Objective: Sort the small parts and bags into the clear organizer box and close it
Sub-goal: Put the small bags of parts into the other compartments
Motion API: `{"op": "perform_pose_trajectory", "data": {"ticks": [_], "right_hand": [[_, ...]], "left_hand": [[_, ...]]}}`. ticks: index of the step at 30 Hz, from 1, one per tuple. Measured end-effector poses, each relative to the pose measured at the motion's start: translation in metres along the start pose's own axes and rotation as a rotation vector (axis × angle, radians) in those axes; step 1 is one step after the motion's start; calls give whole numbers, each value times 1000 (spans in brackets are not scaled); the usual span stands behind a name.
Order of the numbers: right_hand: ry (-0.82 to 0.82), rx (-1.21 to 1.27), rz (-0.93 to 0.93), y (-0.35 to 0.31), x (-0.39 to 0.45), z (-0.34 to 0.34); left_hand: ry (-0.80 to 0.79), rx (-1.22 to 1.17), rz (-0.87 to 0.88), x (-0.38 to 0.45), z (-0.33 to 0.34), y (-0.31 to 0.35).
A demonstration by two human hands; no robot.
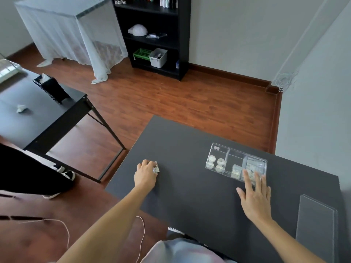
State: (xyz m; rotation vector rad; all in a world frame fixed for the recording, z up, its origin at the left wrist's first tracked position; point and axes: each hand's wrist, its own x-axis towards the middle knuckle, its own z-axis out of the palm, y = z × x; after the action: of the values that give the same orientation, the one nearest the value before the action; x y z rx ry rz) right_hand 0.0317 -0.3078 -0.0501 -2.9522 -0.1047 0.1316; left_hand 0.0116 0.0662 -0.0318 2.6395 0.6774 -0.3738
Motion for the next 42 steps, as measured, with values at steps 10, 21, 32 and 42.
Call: {"op": "perform_pose_trajectory", "data": {"ticks": [10,21,32,42], "right_hand": [[39,42,34,-4,-1,-1],[158,460,511,35,17,-26],[93,397,459,25,16,-23],[51,401,430,2,26,-29]], "left_hand": [[-58,-177,-8,12,3,-2],[-155,-338,307,15,20,129],[-238,-359,510,3,46,231],[-117,61,612,2,59,254]]}}
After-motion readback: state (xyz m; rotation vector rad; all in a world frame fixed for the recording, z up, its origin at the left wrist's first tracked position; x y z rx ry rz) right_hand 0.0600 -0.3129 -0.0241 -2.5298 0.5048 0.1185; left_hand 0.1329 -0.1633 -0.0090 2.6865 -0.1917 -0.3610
